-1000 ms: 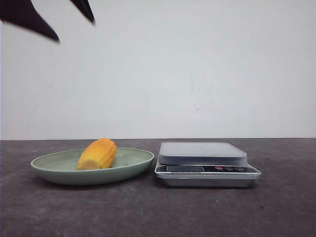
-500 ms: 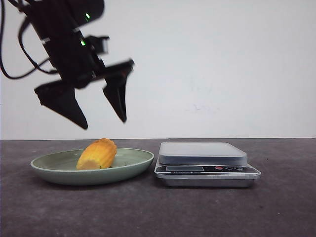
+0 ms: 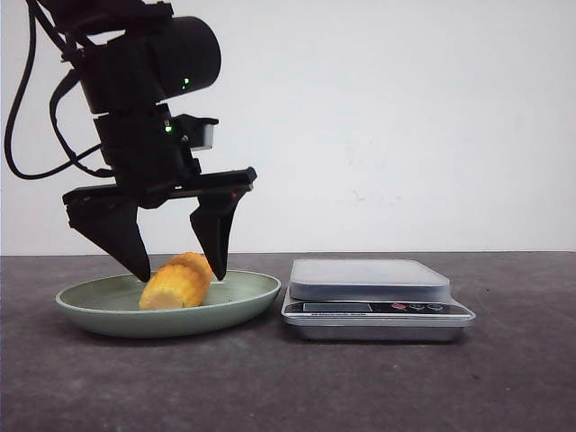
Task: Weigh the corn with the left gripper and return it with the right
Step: 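Lower the open left gripper over the corn cob on the plate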
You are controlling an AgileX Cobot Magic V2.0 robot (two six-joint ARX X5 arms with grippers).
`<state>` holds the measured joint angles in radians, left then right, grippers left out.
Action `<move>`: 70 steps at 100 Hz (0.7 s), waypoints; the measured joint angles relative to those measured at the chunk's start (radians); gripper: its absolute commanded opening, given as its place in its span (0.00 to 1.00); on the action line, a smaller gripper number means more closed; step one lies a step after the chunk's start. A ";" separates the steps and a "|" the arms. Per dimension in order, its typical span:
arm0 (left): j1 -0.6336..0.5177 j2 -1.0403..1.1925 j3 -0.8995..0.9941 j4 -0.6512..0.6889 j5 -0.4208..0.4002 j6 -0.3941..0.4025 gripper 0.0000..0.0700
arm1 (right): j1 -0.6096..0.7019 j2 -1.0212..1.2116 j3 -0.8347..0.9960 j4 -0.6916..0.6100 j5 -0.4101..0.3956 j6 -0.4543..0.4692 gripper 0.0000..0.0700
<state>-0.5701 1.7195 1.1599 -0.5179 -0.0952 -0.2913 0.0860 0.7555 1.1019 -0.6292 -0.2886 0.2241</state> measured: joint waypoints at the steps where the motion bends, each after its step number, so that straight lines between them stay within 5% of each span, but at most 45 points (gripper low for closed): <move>1: 0.000 0.000 0.000 0.001 -0.001 0.000 0.64 | 0.000 0.000 0.000 0.000 0.000 0.000 0.77; 6: 0.000 0.000 0.000 0.010 -0.004 0.000 0.55 | 0.000 -0.003 0.000 -0.005 0.000 -0.002 0.77; 53: 0.000 0.061 0.000 0.018 -0.006 -0.001 0.54 | 0.000 -0.005 0.000 -0.010 0.000 -0.008 0.77; 70: 0.000 0.063 0.000 0.020 -0.008 -0.001 0.15 | 0.000 -0.005 0.000 -0.010 0.000 -0.009 0.77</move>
<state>-0.5701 1.7824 1.1599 -0.4976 -0.1028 -0.2924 0.0860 0.7506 1.1023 -0.6392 -0.2886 0.2153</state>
